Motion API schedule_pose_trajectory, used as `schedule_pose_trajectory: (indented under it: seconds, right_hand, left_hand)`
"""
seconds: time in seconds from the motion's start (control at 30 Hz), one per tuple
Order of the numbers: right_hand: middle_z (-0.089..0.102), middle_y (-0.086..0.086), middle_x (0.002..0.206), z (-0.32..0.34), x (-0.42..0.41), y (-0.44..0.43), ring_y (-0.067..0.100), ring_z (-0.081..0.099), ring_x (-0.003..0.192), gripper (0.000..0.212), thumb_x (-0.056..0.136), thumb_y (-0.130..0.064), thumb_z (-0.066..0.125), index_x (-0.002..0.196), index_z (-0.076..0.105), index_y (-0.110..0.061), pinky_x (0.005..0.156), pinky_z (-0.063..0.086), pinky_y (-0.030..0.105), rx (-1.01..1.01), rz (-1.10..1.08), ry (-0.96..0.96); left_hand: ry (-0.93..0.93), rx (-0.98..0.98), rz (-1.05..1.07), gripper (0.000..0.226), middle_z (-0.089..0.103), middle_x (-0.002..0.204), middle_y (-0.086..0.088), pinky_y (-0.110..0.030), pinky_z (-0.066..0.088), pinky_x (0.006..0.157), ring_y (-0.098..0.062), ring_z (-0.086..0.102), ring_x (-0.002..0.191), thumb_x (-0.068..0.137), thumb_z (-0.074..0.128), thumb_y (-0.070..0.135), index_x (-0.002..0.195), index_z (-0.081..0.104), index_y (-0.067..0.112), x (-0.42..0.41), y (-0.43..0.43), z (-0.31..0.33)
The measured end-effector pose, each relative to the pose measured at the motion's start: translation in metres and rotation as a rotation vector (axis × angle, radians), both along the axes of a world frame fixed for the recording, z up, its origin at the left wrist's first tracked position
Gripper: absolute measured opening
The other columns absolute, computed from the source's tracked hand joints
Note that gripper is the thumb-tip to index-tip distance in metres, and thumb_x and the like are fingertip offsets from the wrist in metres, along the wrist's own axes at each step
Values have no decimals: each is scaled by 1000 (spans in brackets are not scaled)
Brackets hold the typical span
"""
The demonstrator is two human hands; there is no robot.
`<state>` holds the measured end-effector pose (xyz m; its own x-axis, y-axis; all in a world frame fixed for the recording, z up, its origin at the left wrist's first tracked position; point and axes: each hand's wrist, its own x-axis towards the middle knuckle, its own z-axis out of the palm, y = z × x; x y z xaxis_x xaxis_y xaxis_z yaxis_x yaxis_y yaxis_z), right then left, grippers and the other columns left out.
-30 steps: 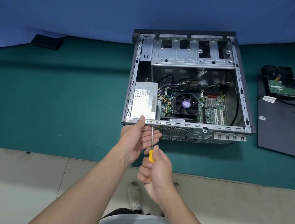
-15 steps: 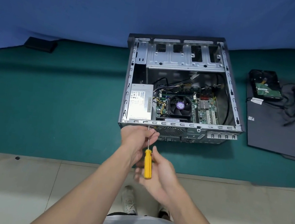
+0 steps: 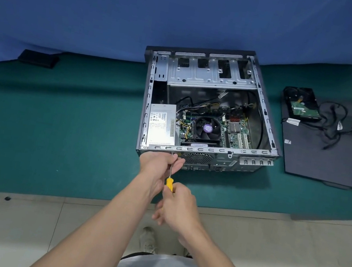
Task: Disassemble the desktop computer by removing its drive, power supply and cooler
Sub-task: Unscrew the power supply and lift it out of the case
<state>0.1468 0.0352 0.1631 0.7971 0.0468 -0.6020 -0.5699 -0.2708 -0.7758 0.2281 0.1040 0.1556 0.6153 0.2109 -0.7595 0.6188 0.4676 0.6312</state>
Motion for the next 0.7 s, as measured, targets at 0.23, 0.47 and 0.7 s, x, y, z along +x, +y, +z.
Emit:
schedule_pose_trajectory:
  seconds: [0.23,0.47,0.7]
  right_hand:
    - [63,22,83,-6,0,-31,28,66,69,14,99,-4,45,103,53,6,64,55,32,777,-169,373]
    - [67,16,82,-10,-7,0,20,67,48,17,94,-15,50,78,50,-11,52,56,29,-190,46,-21]
    - [65,20,82,-6,-2,-27,25,66,67,13,98,1,46,105,54,7,71,57,35,770,-184,360]
  left_hand:
    - [-5,26,-10,8,66,71,-24,-25,59,56,-28,70,63,85,60,-16,80,59,-11,-1,-1,-1]
    - [-3,83,-45,1,69,84,-27,-24,59,56,-27,72,66,87,61,-12,87,62,-13,-3,-1,0]
    - [-14,57,-33,3,67,87,-29,-25,59,57,-28,71,68,89,59,-13,86,60,-12,-4,-2,3]
